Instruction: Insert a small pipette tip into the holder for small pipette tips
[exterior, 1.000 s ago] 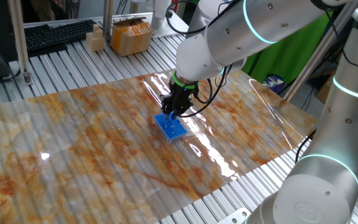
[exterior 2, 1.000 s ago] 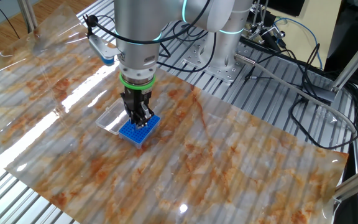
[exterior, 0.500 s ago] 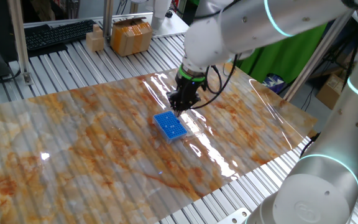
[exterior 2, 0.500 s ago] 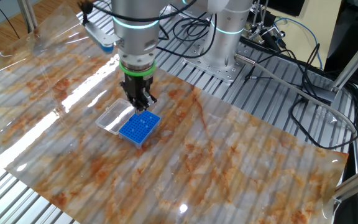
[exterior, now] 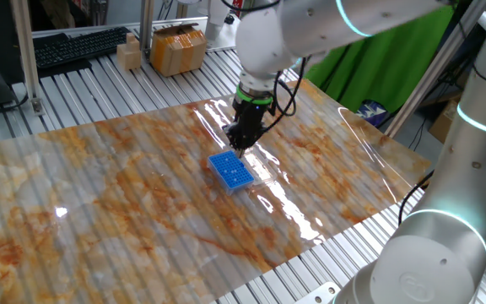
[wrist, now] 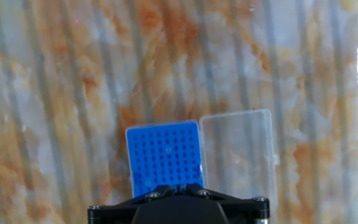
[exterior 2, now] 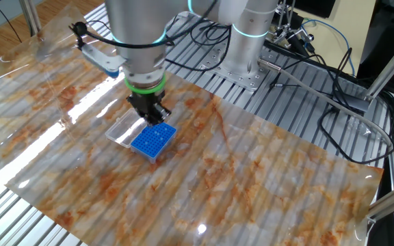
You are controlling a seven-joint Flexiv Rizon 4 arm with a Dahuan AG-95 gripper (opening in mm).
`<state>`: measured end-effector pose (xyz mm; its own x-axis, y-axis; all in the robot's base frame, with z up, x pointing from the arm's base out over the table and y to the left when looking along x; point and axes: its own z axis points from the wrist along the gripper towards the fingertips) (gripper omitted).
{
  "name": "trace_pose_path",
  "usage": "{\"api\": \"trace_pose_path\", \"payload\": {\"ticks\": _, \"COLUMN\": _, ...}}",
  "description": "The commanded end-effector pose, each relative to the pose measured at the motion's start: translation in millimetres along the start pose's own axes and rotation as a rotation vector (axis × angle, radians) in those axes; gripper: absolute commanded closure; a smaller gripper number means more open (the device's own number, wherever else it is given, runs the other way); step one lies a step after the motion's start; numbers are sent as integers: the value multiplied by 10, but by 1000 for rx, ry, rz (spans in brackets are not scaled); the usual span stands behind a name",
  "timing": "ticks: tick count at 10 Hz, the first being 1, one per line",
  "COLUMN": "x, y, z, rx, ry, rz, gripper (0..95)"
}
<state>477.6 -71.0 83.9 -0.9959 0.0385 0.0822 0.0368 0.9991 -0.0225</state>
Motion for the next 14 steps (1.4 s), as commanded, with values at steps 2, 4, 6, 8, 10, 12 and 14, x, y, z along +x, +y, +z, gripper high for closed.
{"api": "trace_pose_path", "payload": {"ticks": 2, "x": 89, "y": -12, "z": -28, "rx": 48, "ry": 3, "rz": -84, "gripper": 950}}
{"api": "trace_pose_path", "payload": {"ticks": 4, "x": 147, "y": -9, "z": -96, "rx": 50, "ry": 0, "rz": -84, "gripper": 950}}
{"api": "trace_pose_path", "payload": {"ticks": 6, "x": 178, "y": -9, "z": -125, "rx": 49, "ry": 13, "rz": -148, "gripper": 950}}
{"api": "trace_pose_path", "payload": {"ticks": 8, "x": 210, "y": 27, "z": -151, "rx": 52, "ry": 14, "rz": -198, "gripper": 950}}
{"api": "trace_pose_path", "payload": {"ticks": 10, "x": 248, "y": 81, "z": -180, "rx": 51, "ry": 10, "rz": -238, "gripper": 950}}
{"api": "trace_pose_path", "payload": {"ticks": 12, "x": 259, "y": 98, "z": -186, "rx": 58, "ry": 10, "rz": -243, "gripper": 950}}
{"api": "trace_pose_path", "payload": {"ticks": 14, "x": 269, "y": 107, "z": -185, "rx": 71, "ry": 14, "rz": -243, "gripper": 950}}
